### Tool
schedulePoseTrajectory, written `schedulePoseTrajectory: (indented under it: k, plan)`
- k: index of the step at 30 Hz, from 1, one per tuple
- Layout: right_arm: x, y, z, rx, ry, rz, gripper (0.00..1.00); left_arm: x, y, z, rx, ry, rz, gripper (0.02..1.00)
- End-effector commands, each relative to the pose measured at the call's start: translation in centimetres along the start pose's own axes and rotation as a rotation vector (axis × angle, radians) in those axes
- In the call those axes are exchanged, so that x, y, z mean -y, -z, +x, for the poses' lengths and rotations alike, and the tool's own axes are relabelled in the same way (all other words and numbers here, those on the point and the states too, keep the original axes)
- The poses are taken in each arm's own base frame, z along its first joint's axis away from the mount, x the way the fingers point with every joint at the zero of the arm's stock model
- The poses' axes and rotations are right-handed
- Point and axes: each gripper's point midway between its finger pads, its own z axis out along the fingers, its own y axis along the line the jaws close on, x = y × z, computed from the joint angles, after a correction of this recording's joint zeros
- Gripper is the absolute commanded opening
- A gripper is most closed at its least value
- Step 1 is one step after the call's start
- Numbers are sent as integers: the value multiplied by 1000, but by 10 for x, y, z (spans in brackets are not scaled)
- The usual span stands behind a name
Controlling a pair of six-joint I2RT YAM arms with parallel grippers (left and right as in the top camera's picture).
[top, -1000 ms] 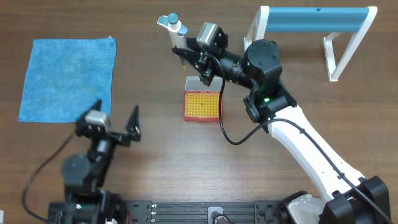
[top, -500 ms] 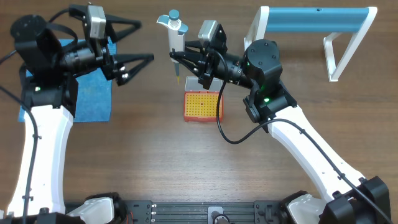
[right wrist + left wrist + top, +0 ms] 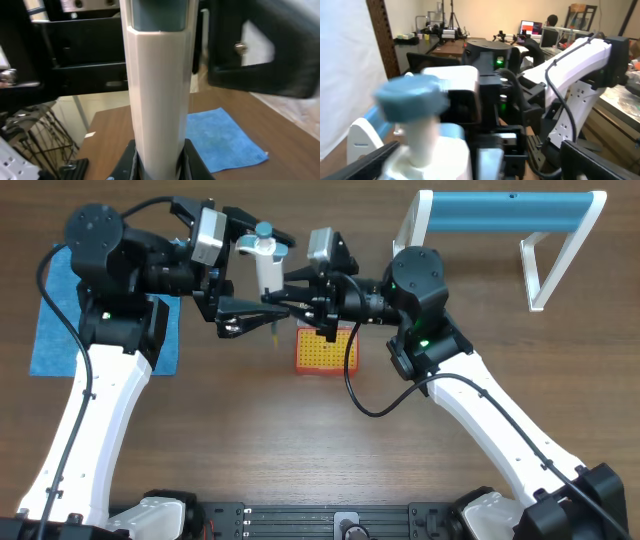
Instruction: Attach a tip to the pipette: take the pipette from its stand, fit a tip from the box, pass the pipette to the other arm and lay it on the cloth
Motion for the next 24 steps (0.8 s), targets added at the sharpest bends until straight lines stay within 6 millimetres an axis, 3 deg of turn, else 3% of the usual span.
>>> schedulePoseTrajectory:
  k: [1,3,4,5,8,10,11,23,24]
  plan:
    - [-15,0,-12,13,22,-50,75,-5,1,-7,9,-7,-31,989]
    - [-14,0,-12,15,24,-49,77,-5,1,-8,9,-7,-32,897]
    - [-13,1,-13,16,25,-47,71,-6,3,-8,9,-5,-37,763]
    - [-13,2,-13,15,26,-47,77,-6,4,-7,9,-4,-41,698]
    - [-11,4,-13,16,27,-43,77,-11,12,-8,13,38,-67,581]
    - [-10,4,-13,16,27,-42,77,-14,18,-8,16,78,-84,439]
    - [-10,4,-13,16,27,-42,75,-14,19,-8,17,82,-87,321]
    - [-10,4,-13,16,27,-41,80,-14,18,-8,16,83,-84,301]
    - [-10,4,-13,16,27,-41,77,-14,18,-8,16,83,-84,246]
